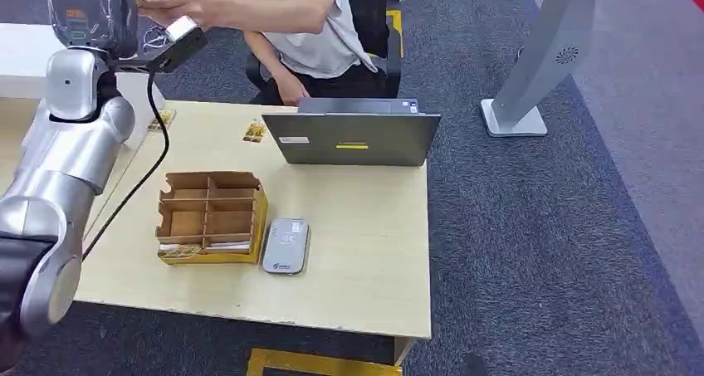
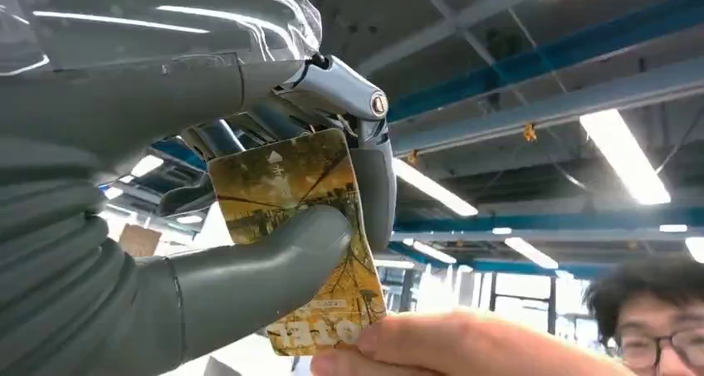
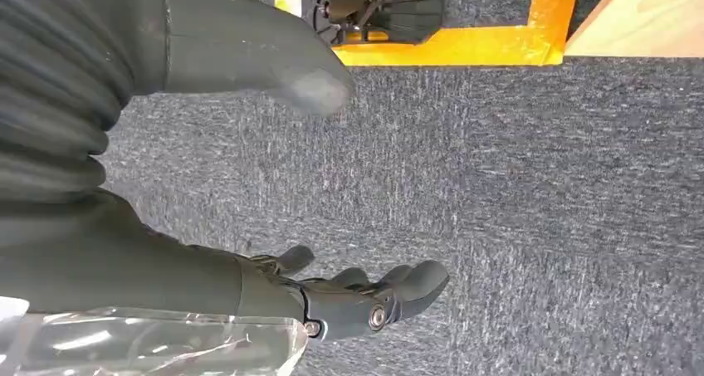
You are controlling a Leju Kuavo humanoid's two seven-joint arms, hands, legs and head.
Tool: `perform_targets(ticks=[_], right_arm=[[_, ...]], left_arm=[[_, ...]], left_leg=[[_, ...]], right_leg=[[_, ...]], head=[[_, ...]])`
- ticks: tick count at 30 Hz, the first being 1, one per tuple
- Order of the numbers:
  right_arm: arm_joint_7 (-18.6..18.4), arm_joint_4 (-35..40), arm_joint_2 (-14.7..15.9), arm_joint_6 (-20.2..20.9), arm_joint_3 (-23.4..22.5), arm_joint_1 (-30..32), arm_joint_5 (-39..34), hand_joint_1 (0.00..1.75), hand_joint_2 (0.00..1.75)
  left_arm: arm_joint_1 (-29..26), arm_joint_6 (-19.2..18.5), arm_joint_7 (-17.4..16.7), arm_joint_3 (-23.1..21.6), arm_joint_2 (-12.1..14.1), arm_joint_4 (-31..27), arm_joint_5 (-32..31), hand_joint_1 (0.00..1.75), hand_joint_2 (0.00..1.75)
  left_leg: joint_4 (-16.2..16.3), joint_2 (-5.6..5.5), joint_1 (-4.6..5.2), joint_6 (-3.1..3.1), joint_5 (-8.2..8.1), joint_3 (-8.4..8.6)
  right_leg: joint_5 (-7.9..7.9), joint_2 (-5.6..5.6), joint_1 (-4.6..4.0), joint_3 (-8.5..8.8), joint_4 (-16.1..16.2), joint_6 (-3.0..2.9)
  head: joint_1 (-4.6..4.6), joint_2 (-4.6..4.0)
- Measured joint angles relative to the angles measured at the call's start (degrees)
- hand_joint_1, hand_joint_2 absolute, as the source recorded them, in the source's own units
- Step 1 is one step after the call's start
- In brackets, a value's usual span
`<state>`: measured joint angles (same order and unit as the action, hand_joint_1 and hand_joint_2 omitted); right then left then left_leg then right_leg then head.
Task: Pass the card to the sensor for recognition and then transmit it.
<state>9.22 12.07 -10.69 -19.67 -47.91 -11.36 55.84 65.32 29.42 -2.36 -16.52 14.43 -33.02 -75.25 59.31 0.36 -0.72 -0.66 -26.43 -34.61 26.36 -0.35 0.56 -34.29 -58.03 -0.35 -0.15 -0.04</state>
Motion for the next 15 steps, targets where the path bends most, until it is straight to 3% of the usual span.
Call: perform_targets(ticks=[8, 9, 15], right_arm=[[-0.42, -0.07, -0.22, 0.15, 0.52, -0.21, 0.11, 0.0, 1.75], [-0.48, -0.09, -0.24, 0.15, 0.52, -0.21, 0.11, 0.0, 1.75], [-0.48, -0.2, -0.31, 0.28, 0.55, -0.22, -0.02, 0.0, 1.75]], left_arm=[[1.55, -0.28, -1.59, -0.39, -0.74, 4.71, -0.15, 1.75, 1.75], [1.69, -0.39, -1.73, -0.39, -0.85, 5.09, -0.18, 0.0, 1.75], [3.22, -2.29, -2.45, -0.41, -1.62, 7.76, 0.81, 0.0, 1.75]], left_leg=[[0.0, 0.07, 0.01, 0.01, -0.01, -0.01], [0.0, 0.06, 0.0, 0.01, -0.01, -0.01], [-0.01, 0.04, 0.0, 0.01, -0.01, -0.02]], right_leg=[[0.0, 0.05, 0.01, -0.04, 0.01, 0.0], [0.0, 0.05, 0.01, -0.04, 0.01, 0.0], [0.0, 0.04, 0.0, -0.03, 0.0, 0.0]], head=[[-0.02, 0.0], [0.0, 0.0], [0.0, 0.0]])
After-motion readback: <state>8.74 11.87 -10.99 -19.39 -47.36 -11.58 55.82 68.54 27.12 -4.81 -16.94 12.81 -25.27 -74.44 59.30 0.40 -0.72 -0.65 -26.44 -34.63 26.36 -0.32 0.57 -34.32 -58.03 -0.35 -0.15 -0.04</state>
